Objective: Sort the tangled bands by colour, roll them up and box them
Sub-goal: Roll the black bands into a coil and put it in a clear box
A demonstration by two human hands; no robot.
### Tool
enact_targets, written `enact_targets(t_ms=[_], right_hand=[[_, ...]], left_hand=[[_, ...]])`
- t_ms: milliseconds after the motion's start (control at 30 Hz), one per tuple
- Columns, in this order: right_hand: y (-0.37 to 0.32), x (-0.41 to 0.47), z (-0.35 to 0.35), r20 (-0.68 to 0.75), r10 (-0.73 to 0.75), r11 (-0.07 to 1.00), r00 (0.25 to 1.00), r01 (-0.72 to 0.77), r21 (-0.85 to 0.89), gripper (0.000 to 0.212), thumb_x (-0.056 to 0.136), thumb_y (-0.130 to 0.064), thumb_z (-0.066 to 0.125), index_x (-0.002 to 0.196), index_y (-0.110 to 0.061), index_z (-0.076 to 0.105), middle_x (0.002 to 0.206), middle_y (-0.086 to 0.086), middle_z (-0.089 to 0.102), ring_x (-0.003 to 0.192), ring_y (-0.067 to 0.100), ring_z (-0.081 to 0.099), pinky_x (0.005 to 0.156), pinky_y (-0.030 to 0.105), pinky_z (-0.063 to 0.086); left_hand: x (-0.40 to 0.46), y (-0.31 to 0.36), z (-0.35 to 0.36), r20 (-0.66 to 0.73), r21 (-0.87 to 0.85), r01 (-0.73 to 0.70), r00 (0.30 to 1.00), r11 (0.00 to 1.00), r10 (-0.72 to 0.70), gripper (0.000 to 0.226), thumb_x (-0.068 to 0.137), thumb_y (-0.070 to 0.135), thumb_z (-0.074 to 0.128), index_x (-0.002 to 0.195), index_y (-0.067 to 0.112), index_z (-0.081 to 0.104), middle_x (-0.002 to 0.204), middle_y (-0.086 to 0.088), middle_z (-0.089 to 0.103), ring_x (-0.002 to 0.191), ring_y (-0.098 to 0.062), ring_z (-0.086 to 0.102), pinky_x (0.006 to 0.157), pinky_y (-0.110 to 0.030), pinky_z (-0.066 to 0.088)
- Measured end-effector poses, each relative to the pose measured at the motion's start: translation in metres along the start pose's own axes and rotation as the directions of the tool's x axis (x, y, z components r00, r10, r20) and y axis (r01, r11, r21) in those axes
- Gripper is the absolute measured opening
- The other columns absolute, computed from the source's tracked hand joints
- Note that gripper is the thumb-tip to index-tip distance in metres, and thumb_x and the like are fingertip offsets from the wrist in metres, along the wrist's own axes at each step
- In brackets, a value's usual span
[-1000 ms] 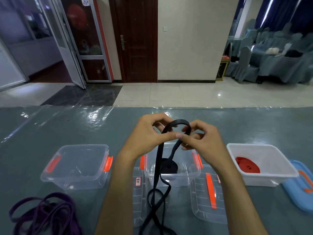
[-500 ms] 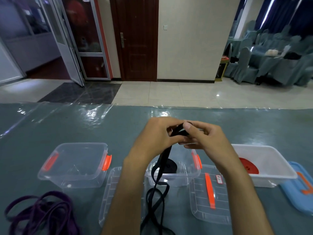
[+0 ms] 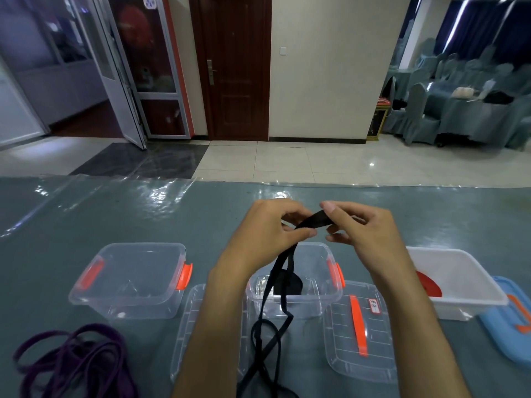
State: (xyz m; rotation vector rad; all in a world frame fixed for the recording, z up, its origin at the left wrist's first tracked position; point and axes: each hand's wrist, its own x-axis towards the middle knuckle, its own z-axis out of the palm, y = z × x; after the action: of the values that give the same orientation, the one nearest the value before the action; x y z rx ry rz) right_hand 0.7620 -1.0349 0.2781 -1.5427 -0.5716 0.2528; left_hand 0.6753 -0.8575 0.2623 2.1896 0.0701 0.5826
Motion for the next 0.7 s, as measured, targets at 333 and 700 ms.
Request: enact_targets(t_ms=[333,700], right_hand=[[0.003,0.001,-0.008,-0.066,0.054,0.986,0.996,-0.042,0.161,0.025,0.081,-0.031,0.084,0.097,-0.016,0.072,0.085,0.011,0.080,0.080,0.018,0.078,0.067,0.021,0.059],[0.010,-0.002,0.011,0.016,0.195,0.858,0.981,-0.179,0.481,0.025,0.082,-0.023,0.079,0.096,-0.004,0.069,0.085,0.020,0.078,0.077,0.024,0.078,0.074,0.026,0.063]], left_hand=[[0.000,0.010,-0.001,-0.031,-0.010,-0.045,0.999,0.999,0.044,0.014,0.089,0.030,0.085,0.103,0.027,0.081,0.093,0.017,0.075,0.093,-0.003,0.071,0.080,-0.018,0.058],[0.003,0.011,0.003,-0.148,-0.252,-0.080,0.988,0.964,0.043,0.027,0.091,0.018,0.083,0.116,0.026,0.077,0.105,0.009,0.078,0.105,-0.011,0.074,0.087,-0.028,0.062]])
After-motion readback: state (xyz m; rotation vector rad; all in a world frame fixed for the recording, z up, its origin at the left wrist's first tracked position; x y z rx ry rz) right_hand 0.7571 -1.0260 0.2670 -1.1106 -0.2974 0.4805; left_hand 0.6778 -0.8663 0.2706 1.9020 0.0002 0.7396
